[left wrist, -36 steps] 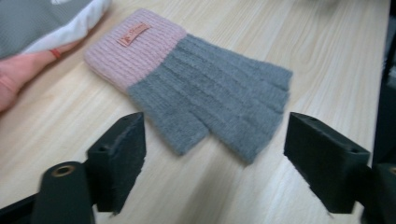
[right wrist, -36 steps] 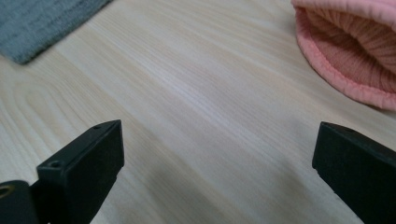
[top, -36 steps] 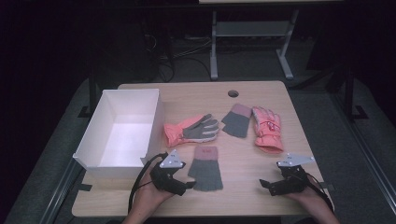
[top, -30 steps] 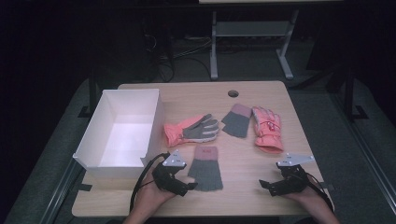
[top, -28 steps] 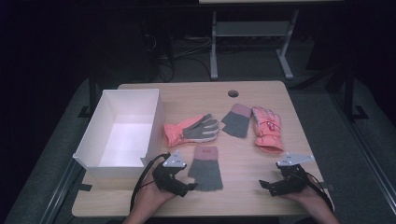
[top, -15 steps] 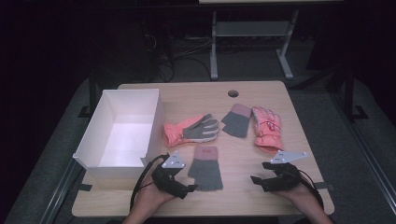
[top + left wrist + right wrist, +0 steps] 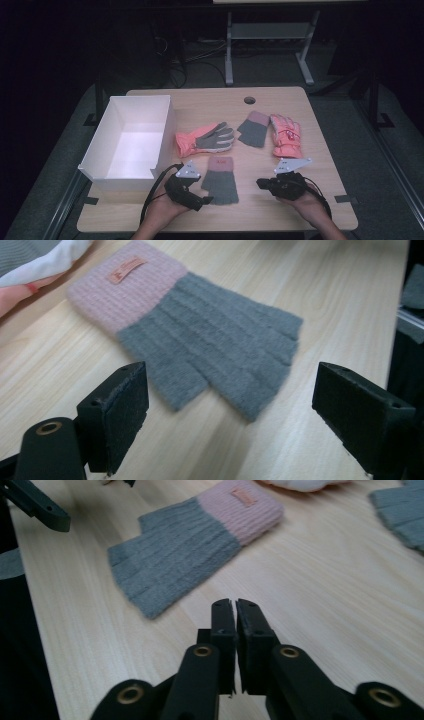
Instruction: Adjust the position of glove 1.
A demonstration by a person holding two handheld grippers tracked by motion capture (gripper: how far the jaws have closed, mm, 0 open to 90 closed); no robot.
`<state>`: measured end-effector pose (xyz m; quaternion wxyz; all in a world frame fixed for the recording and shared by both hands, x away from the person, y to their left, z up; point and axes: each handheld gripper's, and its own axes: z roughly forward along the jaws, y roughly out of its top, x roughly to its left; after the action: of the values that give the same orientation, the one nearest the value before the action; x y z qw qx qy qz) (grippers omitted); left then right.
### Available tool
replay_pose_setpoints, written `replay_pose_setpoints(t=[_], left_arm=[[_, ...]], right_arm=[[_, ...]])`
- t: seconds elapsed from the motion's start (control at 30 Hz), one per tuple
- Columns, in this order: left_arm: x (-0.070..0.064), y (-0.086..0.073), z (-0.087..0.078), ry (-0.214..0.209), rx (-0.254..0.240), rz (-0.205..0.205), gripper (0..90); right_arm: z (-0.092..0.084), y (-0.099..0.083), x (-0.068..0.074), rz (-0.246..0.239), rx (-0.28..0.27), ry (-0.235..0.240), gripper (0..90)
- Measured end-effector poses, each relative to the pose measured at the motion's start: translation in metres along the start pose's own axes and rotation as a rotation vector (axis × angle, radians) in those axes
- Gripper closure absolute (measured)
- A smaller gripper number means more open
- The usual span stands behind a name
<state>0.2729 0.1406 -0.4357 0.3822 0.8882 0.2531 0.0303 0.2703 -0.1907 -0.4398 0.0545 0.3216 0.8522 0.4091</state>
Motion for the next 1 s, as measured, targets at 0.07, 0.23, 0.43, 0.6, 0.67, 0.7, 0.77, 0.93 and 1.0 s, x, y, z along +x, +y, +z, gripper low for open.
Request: replay_pose_setpoints(t=[0.07,0.23,0.43,0.6,0.67,0.7,0.77,0.93,1.0], left_arm=[[0.000,0.000,0.000,-0.006,0.000,-0.003,13.8],[-0.002,-0.002,0.002,-0.037,-0.025,-0.001,13.5],[-0.006,-0.007,0.006,-0.061,0.019,0.026,13.5],[-0.011,-0.015,0.005,-0.030,0.042,0.058,13.2],[-0.011,-0.017,0.004,-0.025,0.046,0.067,12.9],[-0.010,-0.017,0.003,-0.019,0.047,0.073,12.9],[-0.009,-0.018,0.000,-0.017,0.033,0.071,12.9],[-0.007,-0.018,0.001,-0.023,0.017,0.059,13.0],[-0.008,-0.018,0.001,-0.029,0.018,0.059,13.6]], right_arm=[[0.002,0.001,0.001,-0.010,0.004,0.009,89.8],[0.015,0.014,0.009,-0.036,0.001,0.072,90.0],[0.024,0.030,0.018,-0.050,-0.022,0.122,90.0],[0.031,0.034,0.032,-0.113,0.010,0.127,90.0],[0.036,0.033,0.035,-0.120,0.025,0.131,90.0],[0.039,0.032,0.035,-0.124,0.029,0.139,90.0],[0.046,0.029,0.037,-0.130,0.048,0.143,90.0],[0.058,0.024,0.039,-0.144,0.092,0.136,90.0],[0.061,0.022,0.040,-0.148,0.112,0.133,90.0]])
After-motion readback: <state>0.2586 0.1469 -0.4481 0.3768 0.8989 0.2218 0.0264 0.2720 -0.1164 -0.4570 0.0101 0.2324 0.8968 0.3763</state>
